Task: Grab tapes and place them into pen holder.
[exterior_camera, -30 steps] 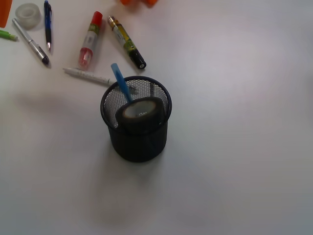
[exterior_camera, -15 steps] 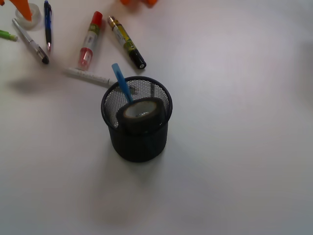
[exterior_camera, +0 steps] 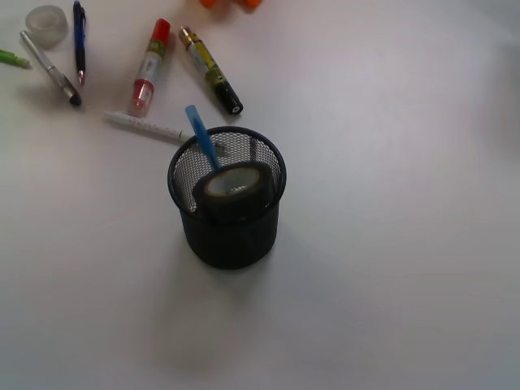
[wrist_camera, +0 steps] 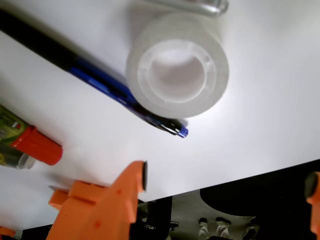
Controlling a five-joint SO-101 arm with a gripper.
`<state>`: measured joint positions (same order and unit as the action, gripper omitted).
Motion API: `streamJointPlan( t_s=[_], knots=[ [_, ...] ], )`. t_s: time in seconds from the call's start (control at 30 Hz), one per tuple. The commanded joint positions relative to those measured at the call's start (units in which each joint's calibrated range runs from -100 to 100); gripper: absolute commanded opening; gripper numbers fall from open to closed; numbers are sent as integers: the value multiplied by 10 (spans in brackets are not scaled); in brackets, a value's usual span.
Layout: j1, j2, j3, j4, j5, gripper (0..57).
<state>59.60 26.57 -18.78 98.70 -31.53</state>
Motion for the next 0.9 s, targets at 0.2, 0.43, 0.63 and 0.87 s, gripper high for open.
streamJointPlan(
  t_s=[0.2,0.43,0.63,0.87],
  knots=[
    [-19,-36,5,-69,15,351],
    [-18,14,-2,-102,15,351],
    [-20,77,-23,-109,15,351],
    [-20,135,-98,-82,15,351]
  ],
)
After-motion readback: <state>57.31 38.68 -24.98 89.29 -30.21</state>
